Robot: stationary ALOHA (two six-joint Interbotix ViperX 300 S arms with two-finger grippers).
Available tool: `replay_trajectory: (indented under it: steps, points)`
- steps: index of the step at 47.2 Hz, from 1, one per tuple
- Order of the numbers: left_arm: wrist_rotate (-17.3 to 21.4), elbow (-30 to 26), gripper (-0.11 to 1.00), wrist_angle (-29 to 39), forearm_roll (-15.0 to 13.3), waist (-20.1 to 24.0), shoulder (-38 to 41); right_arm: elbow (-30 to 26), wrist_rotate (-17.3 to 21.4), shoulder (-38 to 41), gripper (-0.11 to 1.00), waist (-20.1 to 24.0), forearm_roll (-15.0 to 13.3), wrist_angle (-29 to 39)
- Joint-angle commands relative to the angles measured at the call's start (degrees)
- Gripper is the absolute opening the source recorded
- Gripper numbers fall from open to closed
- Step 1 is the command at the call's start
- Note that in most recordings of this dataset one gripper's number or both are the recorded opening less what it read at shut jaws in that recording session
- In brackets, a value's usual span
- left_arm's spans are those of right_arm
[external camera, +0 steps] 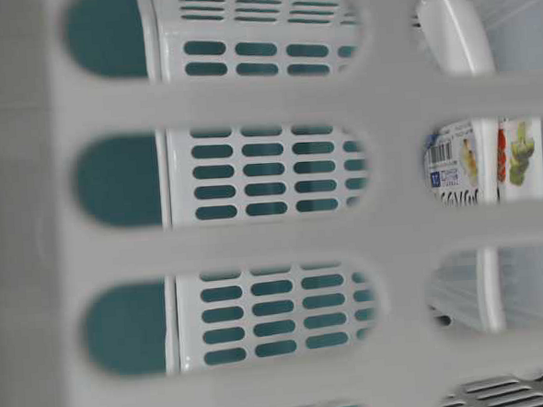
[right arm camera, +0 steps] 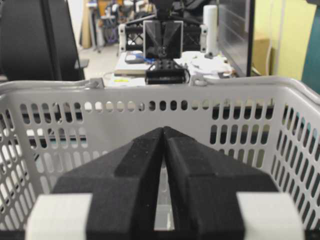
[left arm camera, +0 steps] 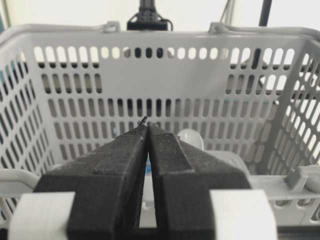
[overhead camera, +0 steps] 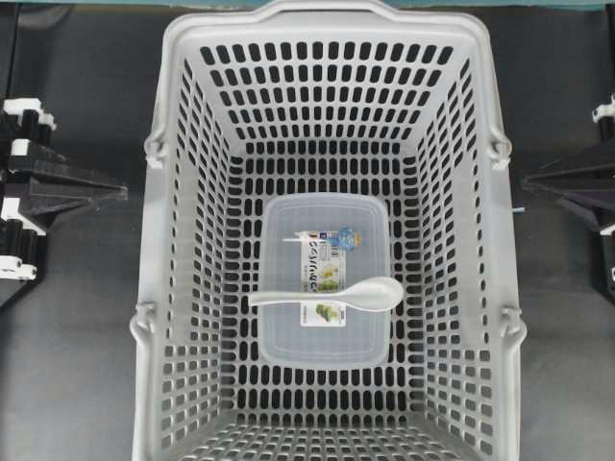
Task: Pick up the chinese spoon from the shopping basket with the left arm.
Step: 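Move the left gripper over the basket toward the white spoon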
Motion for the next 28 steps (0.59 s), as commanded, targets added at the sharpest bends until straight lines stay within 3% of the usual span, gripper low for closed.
replay_trajectory:
  steps: [1, 5, 16, 28]
  points:
    - [-1.1, -2.5, 0.06, 1.8, 2.3, 0.3, 0.1, -0.8, 0.4, 0.4, 0.00, -0.3, 0.3, -0.4]
    - [-2.2, -5.3, 0.00, 6.3, 2.3, 0.3, 0.3, -0.8, 0.5, 0.1, 0.00, -0.3, 0.3, 0.1]
    - [-2.9, -15.6, 0.00, 22.3, 2.3, -0.6, 3.2, -0.9, 0.5, -0.4, 0.00, -0.3, 0.4, 0.5]
    - [-2.5, -27.7, 0.00, 35.7, 2.4, -3.0, 14.9, -0.9, 1.7, -0.4, 0.00, -0.3, 0.4, 0.7]
